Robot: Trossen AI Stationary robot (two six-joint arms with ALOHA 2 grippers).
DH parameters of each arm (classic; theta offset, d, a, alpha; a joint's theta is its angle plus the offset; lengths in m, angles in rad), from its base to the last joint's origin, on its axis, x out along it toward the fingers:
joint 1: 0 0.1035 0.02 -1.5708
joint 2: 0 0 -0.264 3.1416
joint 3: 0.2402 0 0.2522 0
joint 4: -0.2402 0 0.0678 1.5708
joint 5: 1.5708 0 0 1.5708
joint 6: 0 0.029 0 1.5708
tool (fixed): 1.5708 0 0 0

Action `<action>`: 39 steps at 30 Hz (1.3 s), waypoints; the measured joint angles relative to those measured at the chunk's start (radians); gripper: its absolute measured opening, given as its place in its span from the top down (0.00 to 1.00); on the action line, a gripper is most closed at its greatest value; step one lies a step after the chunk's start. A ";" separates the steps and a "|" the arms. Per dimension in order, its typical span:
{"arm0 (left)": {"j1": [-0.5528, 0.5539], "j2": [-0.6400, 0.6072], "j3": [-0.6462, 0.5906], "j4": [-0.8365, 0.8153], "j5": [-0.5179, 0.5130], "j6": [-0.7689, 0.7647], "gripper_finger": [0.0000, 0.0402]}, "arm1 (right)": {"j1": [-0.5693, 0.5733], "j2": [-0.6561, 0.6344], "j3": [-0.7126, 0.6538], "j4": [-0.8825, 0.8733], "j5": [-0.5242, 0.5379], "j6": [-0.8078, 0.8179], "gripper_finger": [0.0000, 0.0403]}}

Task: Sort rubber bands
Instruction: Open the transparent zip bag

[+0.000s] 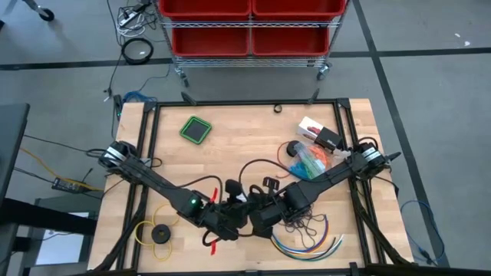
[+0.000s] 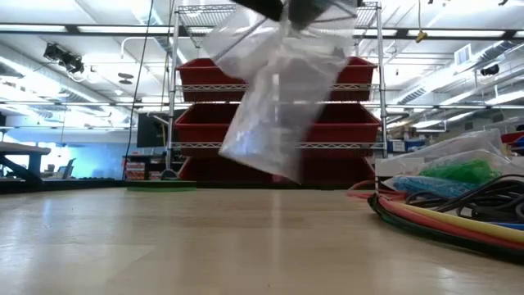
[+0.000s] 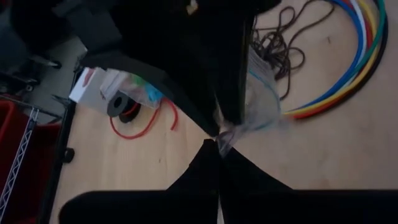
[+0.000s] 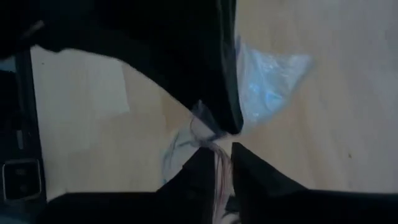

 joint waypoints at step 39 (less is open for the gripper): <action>-0.072 -0.020 0.002 -0.021 -0.001 0.153 0.61 | 0.004 -0.003 -0.005 -0.035 0.000 0.048 1.00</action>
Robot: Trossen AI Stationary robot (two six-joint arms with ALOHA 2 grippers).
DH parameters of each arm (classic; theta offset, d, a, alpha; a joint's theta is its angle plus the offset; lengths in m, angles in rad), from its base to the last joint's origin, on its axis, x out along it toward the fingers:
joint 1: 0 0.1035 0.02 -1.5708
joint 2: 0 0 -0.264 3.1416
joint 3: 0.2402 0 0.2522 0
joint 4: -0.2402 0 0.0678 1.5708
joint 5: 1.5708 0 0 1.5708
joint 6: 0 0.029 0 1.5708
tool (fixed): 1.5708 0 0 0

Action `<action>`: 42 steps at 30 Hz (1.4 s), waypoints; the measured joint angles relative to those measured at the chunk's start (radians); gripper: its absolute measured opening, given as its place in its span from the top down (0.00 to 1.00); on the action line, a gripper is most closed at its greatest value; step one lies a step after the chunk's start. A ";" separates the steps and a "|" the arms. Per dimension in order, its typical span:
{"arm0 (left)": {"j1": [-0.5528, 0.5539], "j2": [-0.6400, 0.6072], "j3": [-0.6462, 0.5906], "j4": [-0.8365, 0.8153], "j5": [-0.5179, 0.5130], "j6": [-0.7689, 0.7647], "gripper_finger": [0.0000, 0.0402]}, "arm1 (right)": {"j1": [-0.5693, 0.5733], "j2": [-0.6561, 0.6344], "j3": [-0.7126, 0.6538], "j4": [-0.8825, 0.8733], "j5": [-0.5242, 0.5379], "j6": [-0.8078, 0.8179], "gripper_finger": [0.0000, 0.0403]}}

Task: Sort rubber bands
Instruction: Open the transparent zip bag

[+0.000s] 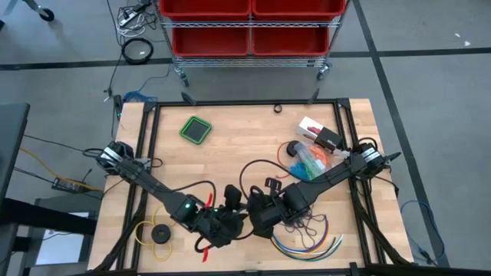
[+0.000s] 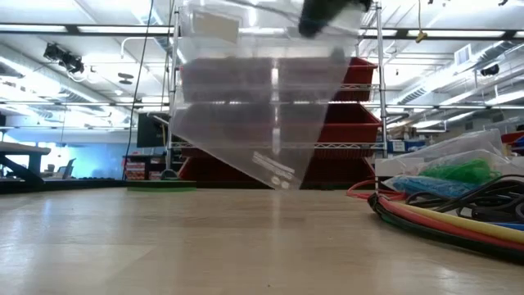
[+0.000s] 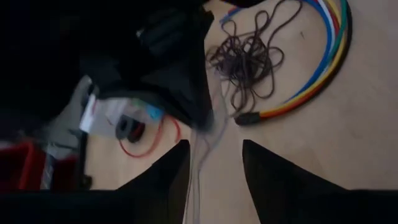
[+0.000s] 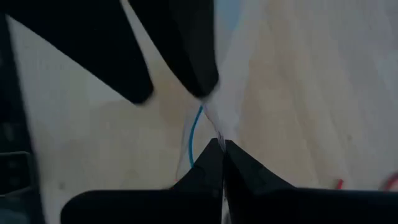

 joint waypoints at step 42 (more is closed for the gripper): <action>-0.069 0.003 -0.003 0.074 -0.202 0.222 1.00 | -0.011 -0.064 0.000 0.143 -0.065 -0.046 0.97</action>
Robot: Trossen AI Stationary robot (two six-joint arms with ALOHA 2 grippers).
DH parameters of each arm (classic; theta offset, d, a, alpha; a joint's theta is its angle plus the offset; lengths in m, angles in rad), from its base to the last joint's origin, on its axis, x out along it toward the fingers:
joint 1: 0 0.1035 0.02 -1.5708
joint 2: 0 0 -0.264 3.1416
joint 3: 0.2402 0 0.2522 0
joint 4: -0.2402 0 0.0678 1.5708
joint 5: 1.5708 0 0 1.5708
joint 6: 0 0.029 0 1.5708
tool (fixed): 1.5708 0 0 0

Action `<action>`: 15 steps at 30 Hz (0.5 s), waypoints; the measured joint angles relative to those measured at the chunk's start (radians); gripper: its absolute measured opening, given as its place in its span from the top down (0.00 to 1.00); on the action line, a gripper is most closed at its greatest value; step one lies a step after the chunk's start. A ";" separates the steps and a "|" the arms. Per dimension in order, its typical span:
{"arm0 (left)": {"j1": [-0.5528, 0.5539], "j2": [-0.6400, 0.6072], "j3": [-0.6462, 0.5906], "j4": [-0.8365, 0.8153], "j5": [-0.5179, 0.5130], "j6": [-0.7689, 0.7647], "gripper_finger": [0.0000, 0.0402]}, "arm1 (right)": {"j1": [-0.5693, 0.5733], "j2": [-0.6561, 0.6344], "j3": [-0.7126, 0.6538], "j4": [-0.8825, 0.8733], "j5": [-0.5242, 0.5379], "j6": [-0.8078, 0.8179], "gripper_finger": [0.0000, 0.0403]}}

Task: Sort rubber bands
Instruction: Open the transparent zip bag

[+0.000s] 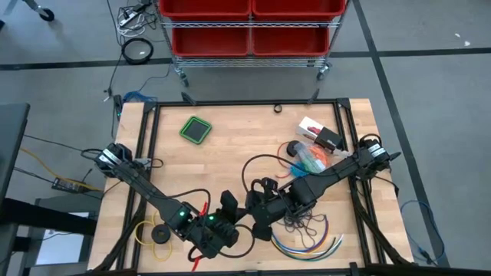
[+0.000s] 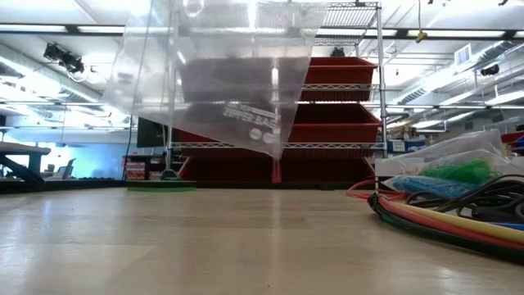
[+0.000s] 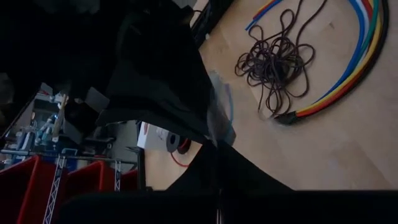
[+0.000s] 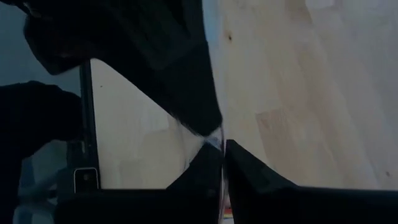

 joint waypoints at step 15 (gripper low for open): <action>-0.029 0.000 0.000 -0.013 0.021 -0.007 1.00 | -0.008 0.001 0.002 -0.088 0.073 0.080 1.00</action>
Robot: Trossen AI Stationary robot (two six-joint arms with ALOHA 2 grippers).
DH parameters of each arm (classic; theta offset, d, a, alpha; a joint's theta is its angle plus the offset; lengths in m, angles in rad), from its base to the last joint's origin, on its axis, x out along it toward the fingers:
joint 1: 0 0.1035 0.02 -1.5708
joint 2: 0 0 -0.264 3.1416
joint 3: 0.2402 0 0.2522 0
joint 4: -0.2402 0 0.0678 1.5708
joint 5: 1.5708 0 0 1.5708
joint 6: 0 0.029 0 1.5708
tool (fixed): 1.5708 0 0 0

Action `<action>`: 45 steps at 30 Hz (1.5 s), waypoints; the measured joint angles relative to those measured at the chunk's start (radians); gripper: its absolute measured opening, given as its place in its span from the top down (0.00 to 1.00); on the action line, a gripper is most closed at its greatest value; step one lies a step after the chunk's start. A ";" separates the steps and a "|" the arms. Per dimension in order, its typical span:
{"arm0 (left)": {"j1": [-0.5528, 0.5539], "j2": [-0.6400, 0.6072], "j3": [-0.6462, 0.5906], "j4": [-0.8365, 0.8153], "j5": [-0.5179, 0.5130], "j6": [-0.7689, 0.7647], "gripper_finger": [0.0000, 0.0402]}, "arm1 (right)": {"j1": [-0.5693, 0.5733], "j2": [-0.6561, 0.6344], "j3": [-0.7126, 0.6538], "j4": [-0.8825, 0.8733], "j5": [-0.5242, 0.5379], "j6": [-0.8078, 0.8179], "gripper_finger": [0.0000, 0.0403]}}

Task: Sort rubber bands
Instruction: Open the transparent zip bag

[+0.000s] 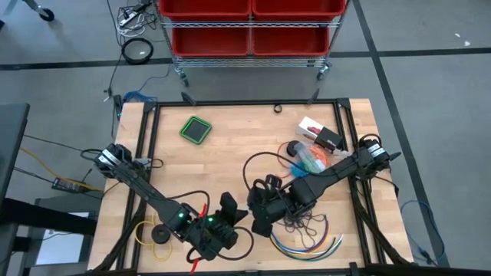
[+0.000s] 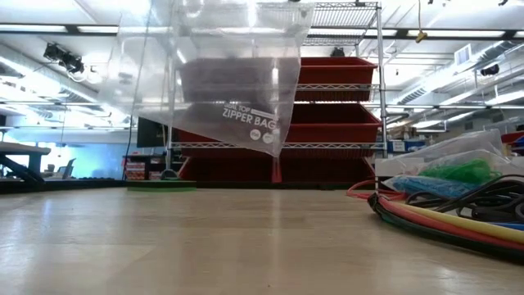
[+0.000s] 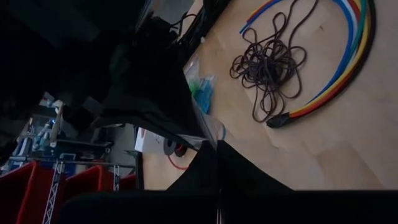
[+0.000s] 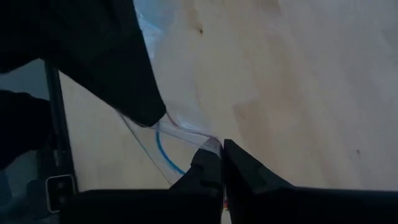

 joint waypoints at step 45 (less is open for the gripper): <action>-0.004 0.000 0.000 0.107 0.011 0.089 1.00 | 0.066 0.001 -0.017 0.204 -0.074 -0.330 0.85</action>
